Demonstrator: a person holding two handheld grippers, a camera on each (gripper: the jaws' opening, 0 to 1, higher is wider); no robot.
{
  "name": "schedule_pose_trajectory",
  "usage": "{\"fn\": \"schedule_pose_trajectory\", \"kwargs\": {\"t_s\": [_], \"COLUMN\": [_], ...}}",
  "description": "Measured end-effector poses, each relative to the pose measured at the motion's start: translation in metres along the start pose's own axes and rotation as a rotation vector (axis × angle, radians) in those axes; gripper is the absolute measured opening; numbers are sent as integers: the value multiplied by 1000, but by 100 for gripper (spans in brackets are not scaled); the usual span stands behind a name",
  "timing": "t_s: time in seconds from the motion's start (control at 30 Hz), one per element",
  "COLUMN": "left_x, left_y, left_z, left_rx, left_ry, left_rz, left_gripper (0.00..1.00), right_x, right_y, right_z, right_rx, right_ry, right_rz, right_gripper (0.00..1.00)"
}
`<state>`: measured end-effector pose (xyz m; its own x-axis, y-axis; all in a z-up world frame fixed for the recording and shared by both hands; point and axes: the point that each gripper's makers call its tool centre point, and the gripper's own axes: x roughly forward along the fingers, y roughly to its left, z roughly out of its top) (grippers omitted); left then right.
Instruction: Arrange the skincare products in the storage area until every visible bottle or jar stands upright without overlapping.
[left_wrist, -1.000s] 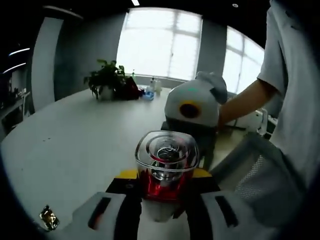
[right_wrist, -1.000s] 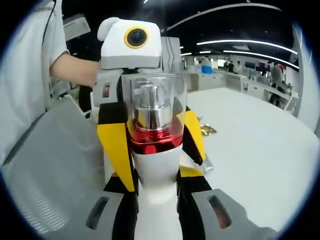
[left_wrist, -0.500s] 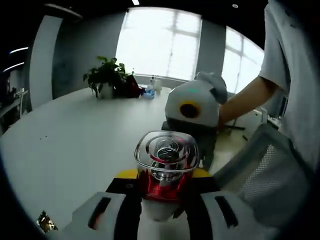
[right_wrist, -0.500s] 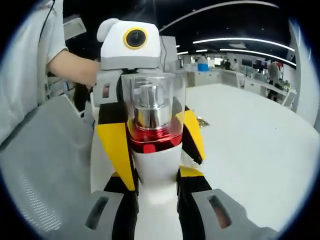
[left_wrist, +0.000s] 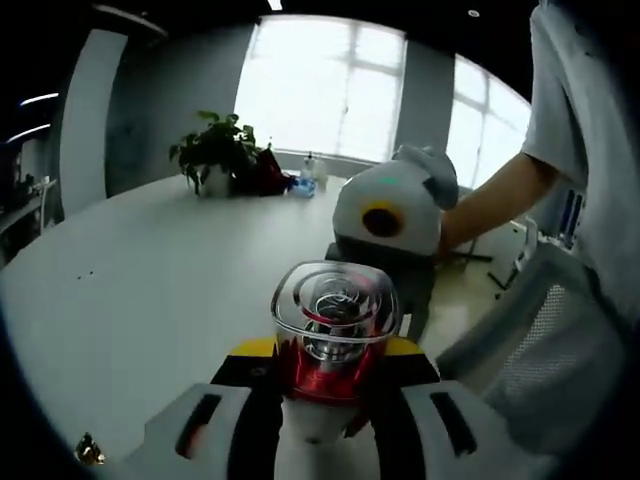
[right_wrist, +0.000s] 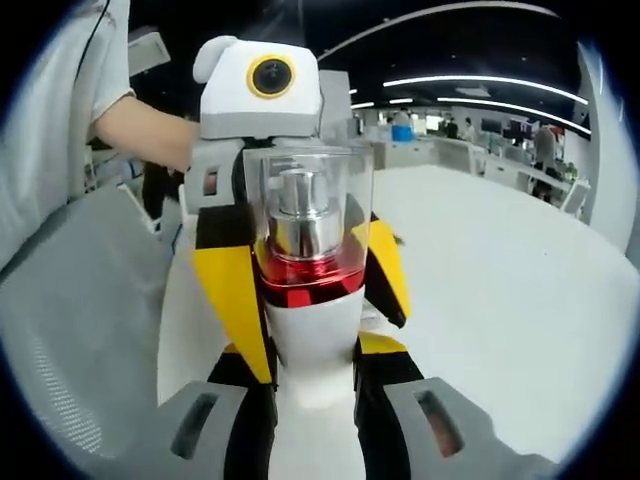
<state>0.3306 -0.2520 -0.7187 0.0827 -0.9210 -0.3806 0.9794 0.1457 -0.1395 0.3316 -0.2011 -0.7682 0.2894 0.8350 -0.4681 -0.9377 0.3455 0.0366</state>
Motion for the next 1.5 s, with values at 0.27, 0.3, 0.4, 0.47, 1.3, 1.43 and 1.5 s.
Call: {"fn": "schedule_pose_trajectory", "kwargs": {"t_s": [0.27,0.3,0.4,0.47,1.3,1.43,1.5], "left_x": [7,8,11,12,18,18,17], "left_y": [13,14,20,22,28,26,25], "left_z": [4,5,6,7,14,17,19], "left_rx": [17,14,8,7,-15,-21,-22], "left_ry": [-23,-26,-43,-50,-79,-85,-90], "left_rz": [15,15,20,26,44,40,41], "left_gripper": [28,29,29,29,29,30,31], "right_x": [-4,-4,-5,-5,-4,-4,-4], "right_y": [-17,-19,-23,-25,-37,-36,-36], "right_z": [-2,-2,-2,-2,-2,-3,-3], "right_rx": [-34,-34,-44,-50,-32,-3,1], "right_ry": [-7,-9,-13,-17,-23,-15,-10], "right_rz": [-28,-29,-22,-14,27,21,17], "right_gripper": [28,28,28,28,29,30,30]}}
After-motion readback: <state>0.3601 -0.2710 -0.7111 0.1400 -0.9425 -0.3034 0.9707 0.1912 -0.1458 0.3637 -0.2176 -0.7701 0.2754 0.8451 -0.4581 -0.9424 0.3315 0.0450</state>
